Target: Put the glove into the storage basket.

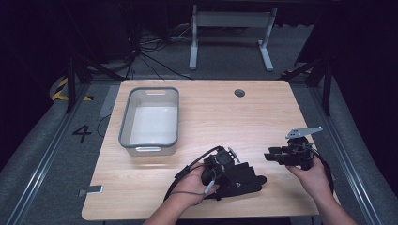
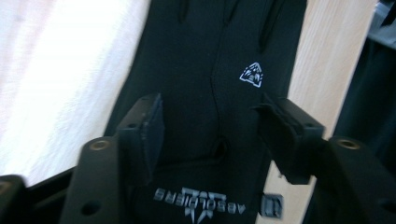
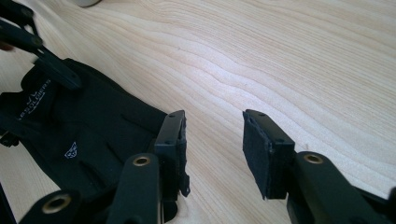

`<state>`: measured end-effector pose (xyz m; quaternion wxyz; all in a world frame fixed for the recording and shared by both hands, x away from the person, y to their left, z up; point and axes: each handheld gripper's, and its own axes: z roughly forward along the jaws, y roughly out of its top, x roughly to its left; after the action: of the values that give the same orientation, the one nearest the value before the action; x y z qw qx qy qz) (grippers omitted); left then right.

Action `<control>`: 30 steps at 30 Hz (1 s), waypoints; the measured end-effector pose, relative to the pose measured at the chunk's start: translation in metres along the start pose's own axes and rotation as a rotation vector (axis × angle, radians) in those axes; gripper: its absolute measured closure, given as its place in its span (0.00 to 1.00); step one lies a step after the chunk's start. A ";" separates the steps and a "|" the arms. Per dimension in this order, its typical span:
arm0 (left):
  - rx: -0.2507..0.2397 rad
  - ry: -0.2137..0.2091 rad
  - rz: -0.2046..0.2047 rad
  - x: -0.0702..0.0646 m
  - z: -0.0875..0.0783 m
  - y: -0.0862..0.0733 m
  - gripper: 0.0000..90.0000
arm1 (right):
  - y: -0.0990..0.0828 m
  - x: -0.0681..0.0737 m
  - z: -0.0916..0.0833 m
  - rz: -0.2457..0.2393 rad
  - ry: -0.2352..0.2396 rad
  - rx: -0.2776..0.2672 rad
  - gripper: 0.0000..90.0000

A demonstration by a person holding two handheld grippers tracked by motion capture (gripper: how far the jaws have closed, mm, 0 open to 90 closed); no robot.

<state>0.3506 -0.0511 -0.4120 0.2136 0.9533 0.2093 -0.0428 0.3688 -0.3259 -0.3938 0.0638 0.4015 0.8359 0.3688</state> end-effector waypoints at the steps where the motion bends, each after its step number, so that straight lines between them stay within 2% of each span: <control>1: 0.012 0.005 0.004 0.000 0.003 0.001 0.44 | 0.000 -0.001 0.000 0.001 0.000 -0.003 0.67; 4: 0.013 0.006 0.010 0.001 0.011 0.002 0.39 | 0.000 0.000 -0.001 0.000 0.003 -0.006 0.67; 7: 0.046 0.012 0.030 -0.001 0.021 0.002 0.32 | 0.000 0.001 -0.001 0.001 0.007 -0.011 0.66; 10: 0.035 0.079 0.075 -0.008 0.026 0.000 0.31 | 0.000 0.002 0.000 0.003 0.019 -0.011 0.67; 13: 0.027 0.085 0.046 -0.008 0.027 0.000 0.33 | 0.001 0.003 0.000 -0.004 0.032 -0.011 0.67; 15: 0.030 0.106 0.048 -0.009 0.028 0.001 0.36 | 0.001 0.004 0.000 -0.006 0.035 -0.014 0.67; 16: 0.036 0.125 0.052 -0.011 0.028 0.001 0.39 | 0.001 0.004 0.000 -0.008 0.041 -0.017 0.67; 19: 0.053 0.141 0.035 -0.010 0.027 0.004 0.50 | 0.001 0.004 -0.001 -0.006 0.052 -0.023 0.67; 22: 0.070 0.170 0.024 -0.010 0.025 0.007 0.67 | 0.002 0.002 -0.002 0.002 0.060 -0.032 0.68; 25: 0.070 0.161 0.021 -0.008 0.023 0.006 0.75 | 0.002 0.001 -0.003 0.005 0.069 -0.038 0.68; 29: 0.071 0.111 -0.018 -0.002 0.014 0.006 0.79 | 0.003 -0.001 -0.003 0.007 0.068 -0.038 0.68; 30: 0.059 0.105 -0.030 0.000 0.009 0.005 0.79 | 0.003 -0.002 -0.003 0.009 0.069 -0.039 0.68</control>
<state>0.3524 -0.0593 -0.4178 0.1737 0.9568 0.2333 -0.0022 0.3710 -0.3277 -0.3905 0.0408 0.3911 0.8284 0.3990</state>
